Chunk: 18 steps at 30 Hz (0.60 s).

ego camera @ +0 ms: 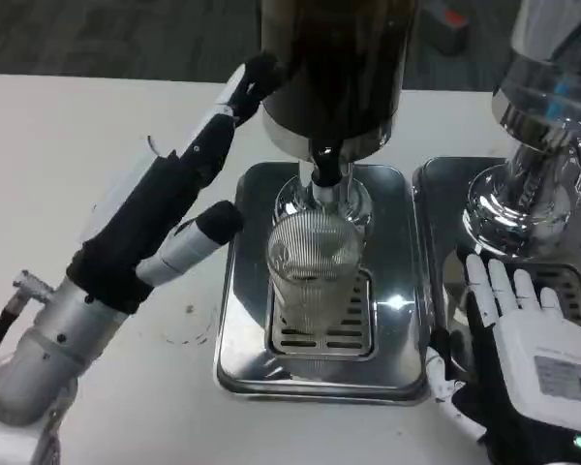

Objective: Grasp the cup under the faucet to collect the drink, then remove the cup.

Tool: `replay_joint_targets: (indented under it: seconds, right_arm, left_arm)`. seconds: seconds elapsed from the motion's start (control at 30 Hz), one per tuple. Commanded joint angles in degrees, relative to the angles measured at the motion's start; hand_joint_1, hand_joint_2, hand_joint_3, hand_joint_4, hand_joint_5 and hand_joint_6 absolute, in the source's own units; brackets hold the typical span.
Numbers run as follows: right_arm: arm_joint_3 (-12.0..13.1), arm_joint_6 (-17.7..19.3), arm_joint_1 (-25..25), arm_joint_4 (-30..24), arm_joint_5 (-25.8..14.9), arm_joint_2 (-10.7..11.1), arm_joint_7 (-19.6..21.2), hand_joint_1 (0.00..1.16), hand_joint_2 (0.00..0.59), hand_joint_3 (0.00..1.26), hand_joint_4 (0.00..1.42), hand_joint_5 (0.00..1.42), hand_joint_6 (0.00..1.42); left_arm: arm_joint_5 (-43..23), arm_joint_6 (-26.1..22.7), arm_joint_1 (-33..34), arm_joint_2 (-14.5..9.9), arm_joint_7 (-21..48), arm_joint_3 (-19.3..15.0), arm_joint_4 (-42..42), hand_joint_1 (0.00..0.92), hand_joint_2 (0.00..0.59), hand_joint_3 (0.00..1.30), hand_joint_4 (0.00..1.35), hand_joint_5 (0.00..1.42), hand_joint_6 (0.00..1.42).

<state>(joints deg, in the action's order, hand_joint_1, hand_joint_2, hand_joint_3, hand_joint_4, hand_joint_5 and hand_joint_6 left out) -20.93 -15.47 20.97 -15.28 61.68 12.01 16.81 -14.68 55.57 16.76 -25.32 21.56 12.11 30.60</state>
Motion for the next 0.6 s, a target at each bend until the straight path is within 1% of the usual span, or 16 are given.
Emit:
replay_joint_targets:
  seconds: [0.03, 0.2, 0.37, 0.53, 0.6]
  right_arm:
    - [0.66, -0.54, 0.20, 0.22, -0.32, -0.56, 0.62, 0.33, 0.543, 0.00, 0.00, 0.00, 0.00]
    - [0.32, -1.16, 0.88, -0.14, 0.09, -1.79, 1.25, 0.33, 0.543, 0.00, 0.00, 0.00, 0.00]
    - [0.40, -1.31, 1.43, -0.28, -0.06, -2.73, 1.93, 0.33, 0.543, 0.00, 0.00, 0.00, 0.00]
    - [0.48, -1.01, 1.74, -0.38, -0.23, -2.91, 2.81, 0.33, 0.544, 0.00, 0.00, 0.00, 0.00]
    - [0.51, -1.03, 1.76, -0.34, -0.30, -2.94, 2.95, 0.33, 0.544, 0.00, 0.00, 0.00, 0.00]
  left_arm:
    - [-0.29, -1.82, 3.44, 2.30, 5.64, -1.61, -0.60, 0.000, 0.107, 0.00, 0.00, 0.00, 0.00]
    - [0.81, -2.50, 6.04, 4.94, 9.88, -2.62, 0.24, 0.000, 0.109, 0.00, 0.00, 0.00, 0.00]
    - [3.14, -2.44, 8.00, 7.20, 11.90, -2.43, 2.44, 0.000, 0.110, 0.00, 0.00, 0.01, 0.00]
    - [5.61, -1.48, 9.09, 8.57, 12.94, -1.98, 3.11, 0.000, 0.111, 0.00, 0.00, 0.01, 0.00]
    - [7.61, 0.16, 9.42, 8.46, 12.92, -1.92, 3.18, 0.000, 0.111, 0.00, 0.00, 0.03, 0.00]
